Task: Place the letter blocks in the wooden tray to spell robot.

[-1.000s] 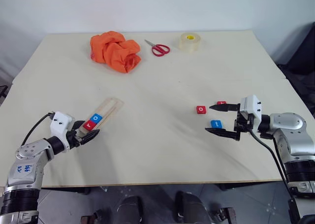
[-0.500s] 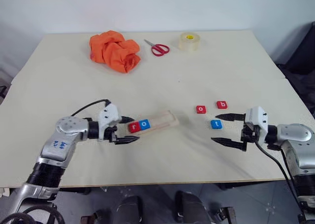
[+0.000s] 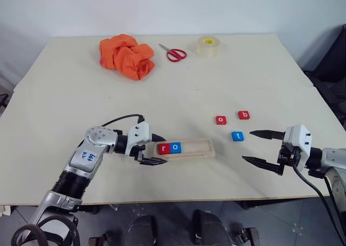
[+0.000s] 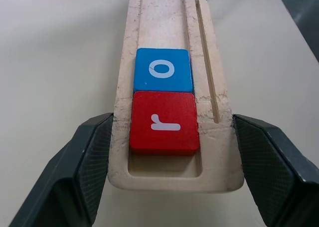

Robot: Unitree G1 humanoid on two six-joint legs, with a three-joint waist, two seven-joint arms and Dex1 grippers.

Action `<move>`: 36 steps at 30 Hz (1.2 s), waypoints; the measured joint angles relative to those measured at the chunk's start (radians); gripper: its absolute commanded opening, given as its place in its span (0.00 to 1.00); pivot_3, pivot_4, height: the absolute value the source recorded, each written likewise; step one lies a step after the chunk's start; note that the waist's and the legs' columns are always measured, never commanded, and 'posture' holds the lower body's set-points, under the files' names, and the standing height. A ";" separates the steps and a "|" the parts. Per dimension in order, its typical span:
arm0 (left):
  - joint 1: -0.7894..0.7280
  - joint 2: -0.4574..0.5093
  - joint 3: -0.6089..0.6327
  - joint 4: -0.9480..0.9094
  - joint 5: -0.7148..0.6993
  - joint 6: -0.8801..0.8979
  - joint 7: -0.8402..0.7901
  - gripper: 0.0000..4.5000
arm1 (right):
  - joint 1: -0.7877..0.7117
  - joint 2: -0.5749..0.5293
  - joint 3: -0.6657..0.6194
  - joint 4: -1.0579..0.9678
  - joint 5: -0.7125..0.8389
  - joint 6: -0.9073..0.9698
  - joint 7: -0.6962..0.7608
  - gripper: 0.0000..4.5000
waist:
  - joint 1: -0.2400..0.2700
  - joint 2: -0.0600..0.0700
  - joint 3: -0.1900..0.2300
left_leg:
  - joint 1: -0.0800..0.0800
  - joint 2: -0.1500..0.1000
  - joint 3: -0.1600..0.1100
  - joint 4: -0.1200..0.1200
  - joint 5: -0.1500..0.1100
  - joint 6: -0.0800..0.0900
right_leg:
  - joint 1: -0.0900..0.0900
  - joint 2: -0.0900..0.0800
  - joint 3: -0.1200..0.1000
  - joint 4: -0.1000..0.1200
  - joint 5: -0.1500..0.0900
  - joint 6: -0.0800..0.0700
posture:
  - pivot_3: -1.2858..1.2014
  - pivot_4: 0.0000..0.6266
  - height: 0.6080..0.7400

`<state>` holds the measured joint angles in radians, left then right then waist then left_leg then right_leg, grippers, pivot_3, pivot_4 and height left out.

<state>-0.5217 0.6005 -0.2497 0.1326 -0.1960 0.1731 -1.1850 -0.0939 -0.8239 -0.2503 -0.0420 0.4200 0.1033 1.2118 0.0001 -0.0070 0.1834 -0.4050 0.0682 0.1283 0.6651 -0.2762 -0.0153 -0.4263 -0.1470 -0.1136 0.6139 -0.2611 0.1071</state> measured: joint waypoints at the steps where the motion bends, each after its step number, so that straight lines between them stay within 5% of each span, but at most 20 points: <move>1: 0.000 -0.002 -0.002 0.003 0.006 -0.007 -0.002 0.75 | 0.001 0.000 0.000 -0.002 0.000 0.006 -0.003 1.00 | 0.000 0.000 0.000 | 0.000 0.000 0.000 0.000 0.000 0.000 | 0.000 0.000 0.000 0.000 0.000 0.000 | 0.52 0.24 1.00; 5: -0.004 -0.020 -0.004 0.021 0.028 -0.025 0.008 1.00 | 0.003 0.000 0.000 -0.015 0.002 0.012 -0.012 1.00 | 0.001 0.000 0.000 | 0.000 0.000 0.000 0.001 -0.001 0.001 | 0.000 0.000 0.000 0.000 0.000 0.000 | 0.52 0.24 1.00; 17: 0.037 0.015 0.100 -0.009 -0.044 -0.045 -0.012 1.00 | 0.028 0.003 -0.038 -0.070 0.036 0.091 -0.095 1.00 | 0.000 0.000 0.000 | 0.000 0.000 -0.001 0.001 -0.001 0.002 | 0.000 0.000 0.000 0.001 0.000 0.000 | 0.52 0.24 1.00; 24: 0.117 0.037 0.272 0.017 -0.137 -0.161 -0.045 1.00 | 0.041 0.090 -0.073 -0.194 0.098 0.296 -0.332 1.00 | -0.002 0.000 0.000 | 0.000 0.000 -0.001 0.001 -0.002 0.004 | 0.000 0.000 0.000 0.002 0.000 0.000 | 0.52 0.24 1.00; 36: 0.197 -0.005 0.319 0.151 -0.260 -0.339 -0.227 1.00 | 0.041 0.209 -0.062 -0.304 0.071 0.516 -0.702 1.00 | -0.001 -0.001 -0.001 | -0.001 0.000 -0.002 0.001 -0.004 0.006 | -0.001 0.000 0.000 0.002 0.000 -0.001 | 0.52 0.24 1.00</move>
<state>-0.3249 0.5957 0.0696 0.2835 -0.4558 -0.1655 -1.4116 -0.0526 -0.6149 -0.3119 -0.3461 0.4906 0.6196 0.5095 -0.0011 -0.0080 0.1826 -0.4061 0.0682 0.1266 0.6657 -0.2797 -0.0091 -0.4269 -0.1473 -0.1136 0.6162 -0.2614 0.1063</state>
